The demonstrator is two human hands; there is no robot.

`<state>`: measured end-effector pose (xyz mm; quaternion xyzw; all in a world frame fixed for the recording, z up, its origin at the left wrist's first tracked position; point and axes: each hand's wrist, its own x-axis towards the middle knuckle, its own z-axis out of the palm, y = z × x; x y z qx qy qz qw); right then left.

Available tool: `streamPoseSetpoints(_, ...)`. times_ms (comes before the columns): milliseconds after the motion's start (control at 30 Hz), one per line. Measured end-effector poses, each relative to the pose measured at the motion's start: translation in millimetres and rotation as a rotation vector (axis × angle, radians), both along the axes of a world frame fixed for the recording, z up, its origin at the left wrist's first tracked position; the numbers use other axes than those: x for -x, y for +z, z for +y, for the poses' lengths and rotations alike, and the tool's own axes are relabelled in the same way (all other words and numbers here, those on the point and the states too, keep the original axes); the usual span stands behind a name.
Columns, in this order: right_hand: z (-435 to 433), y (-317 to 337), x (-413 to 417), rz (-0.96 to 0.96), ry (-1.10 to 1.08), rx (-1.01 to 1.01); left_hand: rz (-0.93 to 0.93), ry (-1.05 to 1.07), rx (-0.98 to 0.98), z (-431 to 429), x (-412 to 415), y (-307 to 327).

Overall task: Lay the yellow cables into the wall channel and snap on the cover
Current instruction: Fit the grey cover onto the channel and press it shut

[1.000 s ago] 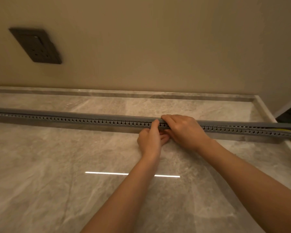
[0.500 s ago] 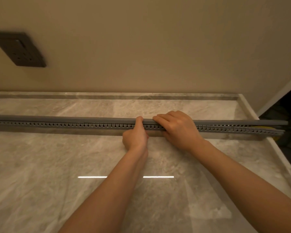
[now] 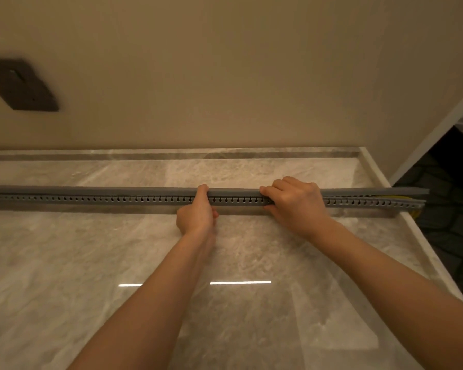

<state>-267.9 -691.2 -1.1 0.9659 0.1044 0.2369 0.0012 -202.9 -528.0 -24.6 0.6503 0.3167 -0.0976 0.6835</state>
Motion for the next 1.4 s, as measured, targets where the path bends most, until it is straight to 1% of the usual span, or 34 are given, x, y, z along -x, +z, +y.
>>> streamPoseSetpoints(200, -6, -2, -3, -0.031, 0.081, 0.039, -0.023, 0.006, -0.022, -2, 2, -1)
streamPoseSetpoints(300, -8, -4, -2, -0.082, 0.103, 0.041, -0.004, 0.003, 0.057, -7, 6, 1)
streamPoseSetpoints(333, -9, -6, -2, -0.099, 0.118, 0.039, 0.004, -0.019, 0.087, -10, 8, 2)
streamPoseSetpoints(433, -13, -8, -3, -0.137, 0.163, 0.042, 0.033, -0.191, 0.140, -28, 19, 2)
streamPoseSetpoints(500, -15, -10, -3, -0.156, 0.184, 0.046, 0.031, -0.266, 0.179, -44, 27, 2)
streamPoseSetpoints(633, -18, -12, 0, -0.195, 0.192, 0.025, 0.006, -0.253, 0.211, -62, 35, 1)
streamPoseSetpoints(733, -21, -14, 4, -0.212, 0.184, 0.008, -0.004, -0.304, 0.247, -65, 39, -1)
streamPoseSetpoints(867, -22, -16, 9, -0.233, 0.164, -0.009, -0.015, -0.341, 0.239, -68, 41, -1)
streamPoseSetpoints(1100, -14, -18, 14, -0.210, 0.077, 0.010, -0.024, -0.280, 0.178, -68, 43, -3)
streamPoseSetpoints(1300, -13, -14, 21, -0.128, 0.051, 0.025, -0.012, -0.212, 0.160, -71, 41, -4)
streamPoseSetpoints(1400, -23, -13, 32, -0.085, -0.053, 0.038, 0.002, -0.181, 0.143, -74, 39, -8)
